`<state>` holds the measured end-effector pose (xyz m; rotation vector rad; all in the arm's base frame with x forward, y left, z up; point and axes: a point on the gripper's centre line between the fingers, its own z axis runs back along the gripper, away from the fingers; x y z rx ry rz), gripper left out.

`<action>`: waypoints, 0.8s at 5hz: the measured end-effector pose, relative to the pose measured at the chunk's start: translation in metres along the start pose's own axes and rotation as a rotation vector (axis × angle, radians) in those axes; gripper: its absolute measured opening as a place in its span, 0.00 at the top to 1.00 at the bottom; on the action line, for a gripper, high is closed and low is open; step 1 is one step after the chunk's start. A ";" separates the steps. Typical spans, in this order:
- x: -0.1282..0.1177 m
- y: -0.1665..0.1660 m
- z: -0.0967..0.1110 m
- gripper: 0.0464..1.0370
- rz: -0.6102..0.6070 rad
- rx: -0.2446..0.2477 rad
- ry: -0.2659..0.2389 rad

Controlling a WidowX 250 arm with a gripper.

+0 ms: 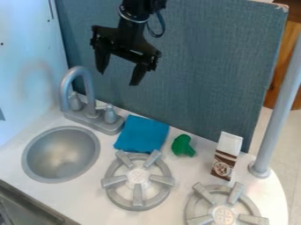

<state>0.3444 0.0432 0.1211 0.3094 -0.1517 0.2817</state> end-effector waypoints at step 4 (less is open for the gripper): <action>-0.003 -0.081 -0.036 0.04 -0.209 -0.140 -0.033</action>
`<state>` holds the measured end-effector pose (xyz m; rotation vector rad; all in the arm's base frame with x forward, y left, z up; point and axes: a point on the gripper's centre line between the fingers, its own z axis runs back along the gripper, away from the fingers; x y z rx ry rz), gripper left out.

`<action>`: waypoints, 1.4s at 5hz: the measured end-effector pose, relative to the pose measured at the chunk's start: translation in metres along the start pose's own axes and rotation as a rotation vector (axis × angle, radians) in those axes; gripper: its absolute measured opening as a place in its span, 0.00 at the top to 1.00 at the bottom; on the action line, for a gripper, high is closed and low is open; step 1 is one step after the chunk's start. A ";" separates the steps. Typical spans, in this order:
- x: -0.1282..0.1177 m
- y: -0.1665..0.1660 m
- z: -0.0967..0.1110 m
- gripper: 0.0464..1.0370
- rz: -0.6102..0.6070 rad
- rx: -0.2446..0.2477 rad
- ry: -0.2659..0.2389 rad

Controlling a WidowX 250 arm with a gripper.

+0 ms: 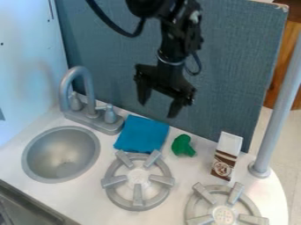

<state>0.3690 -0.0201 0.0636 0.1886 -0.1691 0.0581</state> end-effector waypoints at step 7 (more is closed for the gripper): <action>0.045 -0.102 -0.026 0.04 -0.019 -0.150 -0.051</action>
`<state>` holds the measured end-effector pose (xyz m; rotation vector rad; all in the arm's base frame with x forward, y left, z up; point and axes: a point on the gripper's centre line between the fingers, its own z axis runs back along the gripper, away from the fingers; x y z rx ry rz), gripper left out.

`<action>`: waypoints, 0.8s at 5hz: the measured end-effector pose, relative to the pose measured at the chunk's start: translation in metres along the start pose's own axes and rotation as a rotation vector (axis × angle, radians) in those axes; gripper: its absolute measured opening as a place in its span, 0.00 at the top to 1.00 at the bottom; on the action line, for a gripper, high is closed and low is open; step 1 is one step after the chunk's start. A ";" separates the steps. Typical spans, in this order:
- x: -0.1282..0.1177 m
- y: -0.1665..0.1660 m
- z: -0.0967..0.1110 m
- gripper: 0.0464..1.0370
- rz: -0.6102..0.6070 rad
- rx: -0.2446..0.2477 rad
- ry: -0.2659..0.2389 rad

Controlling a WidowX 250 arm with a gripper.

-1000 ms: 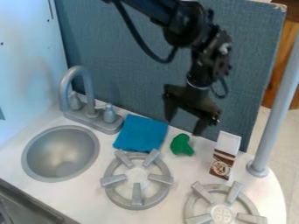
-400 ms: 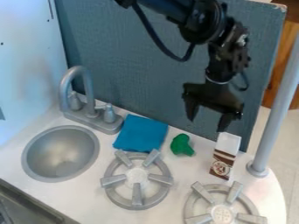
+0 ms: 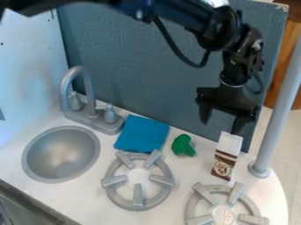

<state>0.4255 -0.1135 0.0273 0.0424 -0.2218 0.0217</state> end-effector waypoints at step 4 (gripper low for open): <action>0.008 -0.024 -0.024 0.04 -0.016 -0.024 0.008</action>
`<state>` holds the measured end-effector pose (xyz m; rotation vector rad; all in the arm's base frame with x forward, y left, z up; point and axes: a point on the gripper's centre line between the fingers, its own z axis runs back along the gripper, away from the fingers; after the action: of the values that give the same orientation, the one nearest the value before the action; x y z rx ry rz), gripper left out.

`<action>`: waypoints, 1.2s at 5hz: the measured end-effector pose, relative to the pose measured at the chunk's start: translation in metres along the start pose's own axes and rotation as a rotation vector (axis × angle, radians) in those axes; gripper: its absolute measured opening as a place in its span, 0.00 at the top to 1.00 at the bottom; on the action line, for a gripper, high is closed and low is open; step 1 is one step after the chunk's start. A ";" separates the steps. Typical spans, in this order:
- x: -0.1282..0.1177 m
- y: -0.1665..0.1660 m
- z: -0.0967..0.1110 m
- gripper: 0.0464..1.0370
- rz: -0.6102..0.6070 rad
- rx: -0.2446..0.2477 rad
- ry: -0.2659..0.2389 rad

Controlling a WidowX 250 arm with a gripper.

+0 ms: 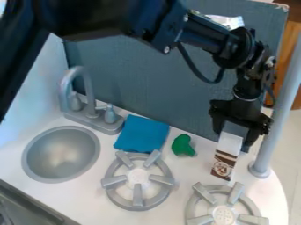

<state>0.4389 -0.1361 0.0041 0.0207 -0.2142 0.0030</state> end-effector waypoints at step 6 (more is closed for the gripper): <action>0.005 -0.006 -0.024 0.21 -0.027 -0.010 0.072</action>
<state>0.4493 -0.1413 -0.0185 0.0138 -0.1423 -0.0240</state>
